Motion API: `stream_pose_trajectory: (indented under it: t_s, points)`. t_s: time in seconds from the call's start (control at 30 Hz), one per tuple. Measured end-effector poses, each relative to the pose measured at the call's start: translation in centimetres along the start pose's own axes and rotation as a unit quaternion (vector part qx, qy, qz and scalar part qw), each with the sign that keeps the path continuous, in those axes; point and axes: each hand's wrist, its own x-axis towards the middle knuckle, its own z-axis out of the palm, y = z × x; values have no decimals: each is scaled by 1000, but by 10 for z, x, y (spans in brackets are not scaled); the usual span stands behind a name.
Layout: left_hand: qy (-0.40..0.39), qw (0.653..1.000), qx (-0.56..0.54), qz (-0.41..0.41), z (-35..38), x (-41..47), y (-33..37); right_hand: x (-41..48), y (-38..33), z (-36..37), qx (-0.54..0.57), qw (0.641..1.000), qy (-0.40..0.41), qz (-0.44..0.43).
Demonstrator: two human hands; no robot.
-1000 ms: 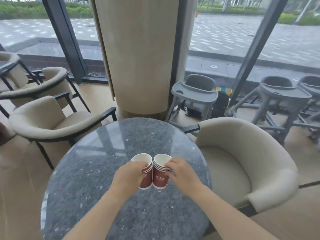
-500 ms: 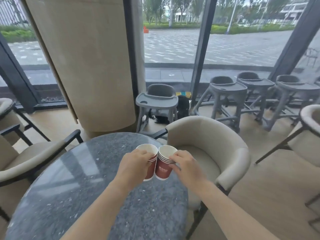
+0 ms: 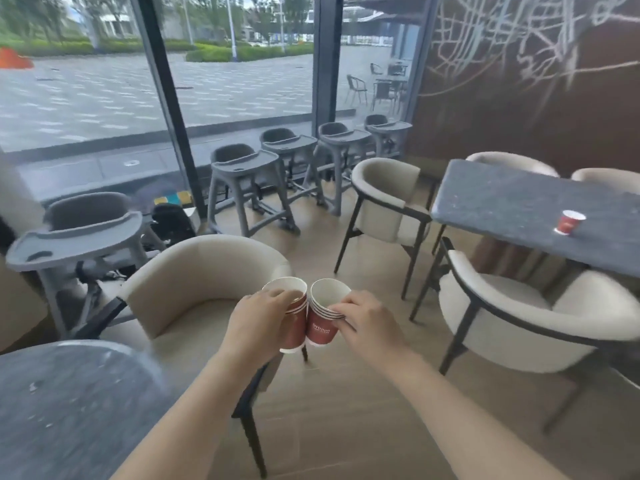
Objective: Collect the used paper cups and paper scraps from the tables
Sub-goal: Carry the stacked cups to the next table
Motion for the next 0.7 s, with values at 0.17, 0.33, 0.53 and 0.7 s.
stream_pose_trajectory:
  t_s: [0.17, 0.33, 0.53, 0.7]
  points:
    - [1, 996, -45, 80, 52, 55, 103, -38, 89, -71, -34, 996, 34, 69]
    - [-23, 989, -66, 133, 102, 100, 201, -79, 167, -136, -79, 986, 68, 131]
    - [-69, 976, -89, 189, 151, 130, 286, -124, 232, -187, -112, 968, 88, 205]
    - [-91, 963, -89, 237, 179, 150, 327, -144, 267, -208, -107, 958, 111, 242]
